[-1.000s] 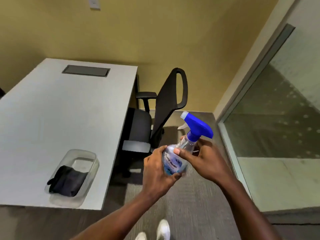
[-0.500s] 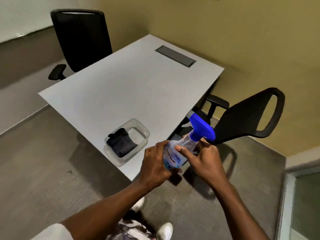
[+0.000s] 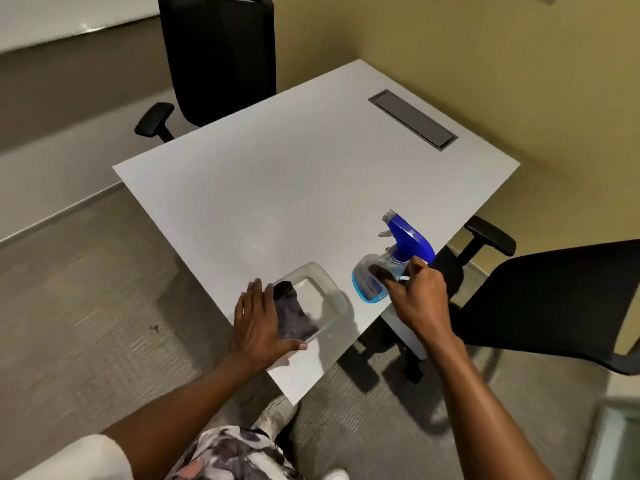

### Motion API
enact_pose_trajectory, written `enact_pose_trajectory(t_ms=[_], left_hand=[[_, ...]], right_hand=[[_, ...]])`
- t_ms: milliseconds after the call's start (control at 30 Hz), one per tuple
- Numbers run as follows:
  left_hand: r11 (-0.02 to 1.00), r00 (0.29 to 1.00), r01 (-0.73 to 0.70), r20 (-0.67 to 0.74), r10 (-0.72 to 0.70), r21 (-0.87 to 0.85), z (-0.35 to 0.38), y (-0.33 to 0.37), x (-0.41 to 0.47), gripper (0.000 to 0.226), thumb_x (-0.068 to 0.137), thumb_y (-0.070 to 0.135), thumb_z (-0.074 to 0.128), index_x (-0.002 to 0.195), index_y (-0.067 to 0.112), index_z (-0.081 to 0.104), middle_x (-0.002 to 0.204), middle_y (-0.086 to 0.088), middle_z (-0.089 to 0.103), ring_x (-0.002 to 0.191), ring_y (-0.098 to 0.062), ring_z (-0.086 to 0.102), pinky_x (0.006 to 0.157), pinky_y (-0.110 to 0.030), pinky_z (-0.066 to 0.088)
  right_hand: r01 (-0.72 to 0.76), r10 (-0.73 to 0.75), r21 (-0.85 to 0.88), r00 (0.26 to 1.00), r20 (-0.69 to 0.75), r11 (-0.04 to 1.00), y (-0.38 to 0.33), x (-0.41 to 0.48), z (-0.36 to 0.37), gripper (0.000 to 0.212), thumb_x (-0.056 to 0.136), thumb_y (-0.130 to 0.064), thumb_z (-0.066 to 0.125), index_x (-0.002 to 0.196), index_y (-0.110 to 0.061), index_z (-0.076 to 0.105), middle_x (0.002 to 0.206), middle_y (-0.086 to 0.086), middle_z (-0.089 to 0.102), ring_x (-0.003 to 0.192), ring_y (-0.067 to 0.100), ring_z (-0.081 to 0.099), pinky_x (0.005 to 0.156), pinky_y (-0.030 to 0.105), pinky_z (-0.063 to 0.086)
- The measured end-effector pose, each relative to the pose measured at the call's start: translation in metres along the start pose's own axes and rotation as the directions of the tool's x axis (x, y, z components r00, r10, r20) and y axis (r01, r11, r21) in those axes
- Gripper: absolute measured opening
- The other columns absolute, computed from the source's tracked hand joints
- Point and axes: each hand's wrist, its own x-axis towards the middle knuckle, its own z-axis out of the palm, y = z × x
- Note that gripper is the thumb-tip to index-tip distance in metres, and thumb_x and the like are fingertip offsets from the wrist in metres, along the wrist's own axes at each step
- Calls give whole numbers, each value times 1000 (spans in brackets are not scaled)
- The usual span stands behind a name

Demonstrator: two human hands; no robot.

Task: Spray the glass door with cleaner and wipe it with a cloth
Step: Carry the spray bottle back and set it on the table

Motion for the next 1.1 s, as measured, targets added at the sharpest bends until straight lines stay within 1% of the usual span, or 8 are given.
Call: enact_pose_trajectory(t_ms=[133, 300, 433, 600, 767, 833, 933, 1100], left_hand=[[995, 992, 10, 120, -23, 104, 6, -30, 22, 161, 70, 97, 73, 178, 5, -3, 190, -20, 0, 179, -34, 4, 144, -52, 1], [989, 981, 4, 189, -32, 149, 9, -36, 30, 163, 69, 102, 68, 177, 3, -5, 188, -16, 17, 175, -29, 23, 145, -52, 1], [976, 979, -25, 203, -20, 216, 9, -39, 34, 166, 68, 108, 59, 176, 1, -7, 188, -18, 17, 176, -29, 21, 144, -54, -4], [968, 975, -44, 223, -12, 246, 9, -41, 35, 165, 69, 110, 52, 176, 0, -9, 190, -18, 10, 177, -29, 16, 144, -55, -5], [969, 971, -51, 240, -8, 240, 8, -39, 37, 166, 70, 108, 54, 176, -1, -12, 190, -19, 9, 178, -29, 15, 144, -55, -5], [972, 970, -55, 243, -2, 227, 8, -41, 38, 166, 71, 108, 55, 175, -1, -13, 190, -19, 8, 178, -29, 15, 144, -54, -5], [972, 966, -73, 258, 13, 224, 8, -44, 39, 164, 74, 103, 61, 175, -1, -16, 190, -21, 4, 178, -30, 15, 145, -53, -4], [970, 962, -92, 271, 28, 224, 6, -44, 41, 162, 77, 98, 66, 174, -3, -17, 190, -23, 0, 178, -33, 14, 146, -51, 4]], right_hand=[[-13, 13, 4, 1000, 8, 1000, 0, 43, 32, 36, 88, -52, 84, 98, -28, 59, 81, -24, 62, 72, 4, 66, 61, 22, 48], [-89, 90, -22, 993, 81, 996, 10, 70, 72, 39, 90, -48, 83, 107, -19, 65, 92, -4, 67, 80, 23, 71, 73, 34, 58], [-123, 126, -38, 987, 101, 992, 13, 76, 91, 53, 92, -43, 84, 127, -7, 69, 113, 8, 77, 86, 23, 70, 77, 32, 57], [-157, 163, -71, 983, 89, 985, 12, 77, 101, 54, 92, -38, 85, 132, -6, 68, 123, 12, 77, 89, 17, 64, 65, 12, 41], [-199, 206, -91, 976, 75, 976, 13, 79, 106, 50, 93, -35, 84, 130, -6, 67, 121, 14, 77, 91, 23, 67, 81, 30, 53], [-203, 213, -119, 973, 85, 972, 13, 80, 107, 54, 93, -32, 84, 134, -6, 62, 126, 14, 76, 103, 30, 73, 87, 37, 57], [-238, 251, -122, 963, 102, 964, 12, 72, 108, 68, 92, -30, 86, 146, -9, 50, 135, 15, 72, 118, 37, 72, 98, 48, 60], [-385, 385, -56, 923, -6, 921, 10, 34, 115, 79, 90, -26, 87, 154, -13, 42, 146, 17, 63, 128, 34, 68, 107, 53, 60]])
